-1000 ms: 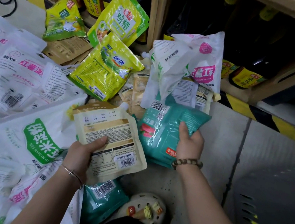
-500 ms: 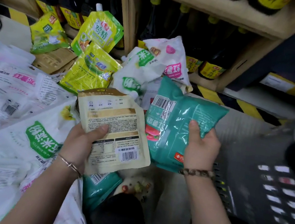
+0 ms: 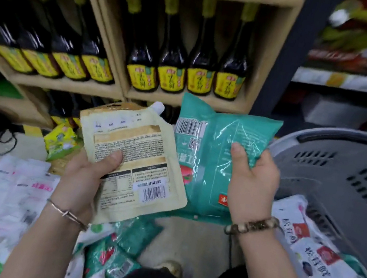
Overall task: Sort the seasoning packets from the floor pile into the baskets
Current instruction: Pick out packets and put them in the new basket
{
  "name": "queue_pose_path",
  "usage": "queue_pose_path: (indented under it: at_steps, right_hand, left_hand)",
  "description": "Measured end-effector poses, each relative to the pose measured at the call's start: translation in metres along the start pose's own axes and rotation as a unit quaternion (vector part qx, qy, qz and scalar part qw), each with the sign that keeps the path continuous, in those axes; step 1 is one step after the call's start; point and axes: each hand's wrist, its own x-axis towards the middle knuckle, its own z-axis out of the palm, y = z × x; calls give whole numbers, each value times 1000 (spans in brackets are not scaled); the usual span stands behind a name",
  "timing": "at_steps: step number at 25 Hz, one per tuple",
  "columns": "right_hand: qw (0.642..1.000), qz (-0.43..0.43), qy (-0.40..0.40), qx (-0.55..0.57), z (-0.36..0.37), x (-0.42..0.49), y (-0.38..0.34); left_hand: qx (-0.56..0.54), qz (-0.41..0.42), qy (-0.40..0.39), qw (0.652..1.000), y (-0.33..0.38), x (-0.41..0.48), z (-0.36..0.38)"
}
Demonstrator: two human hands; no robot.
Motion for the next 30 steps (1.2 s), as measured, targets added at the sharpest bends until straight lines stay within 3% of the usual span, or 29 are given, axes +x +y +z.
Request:
queue_pose_path:
  at_steps: [9,13,19,22,27,30]
  right_hand:
    - [994,-58,88,-14,-111,33,-55]
    - [984,-64,153,-57,-189,36,-47]
    - [934,17,251,-255,-289,18,16]
    - [900,109,271,-325,-315,3,57]
    - [826,282,174,-457,-315,0,121]
    - [812,324,96,-475,-311,6,151]
  left_hand:
    - [39,70,-185,979,46,-18,103]
    - [141,106,-268,947,35,-19,169]
    - [284,139,-407,857,-21,-23,275]
    - [402,129,-459,781,-79,-28,318]
    - [565,110,-481,661,-181,-39,350]
    - [629,89,-492,596,-226,-46,353]
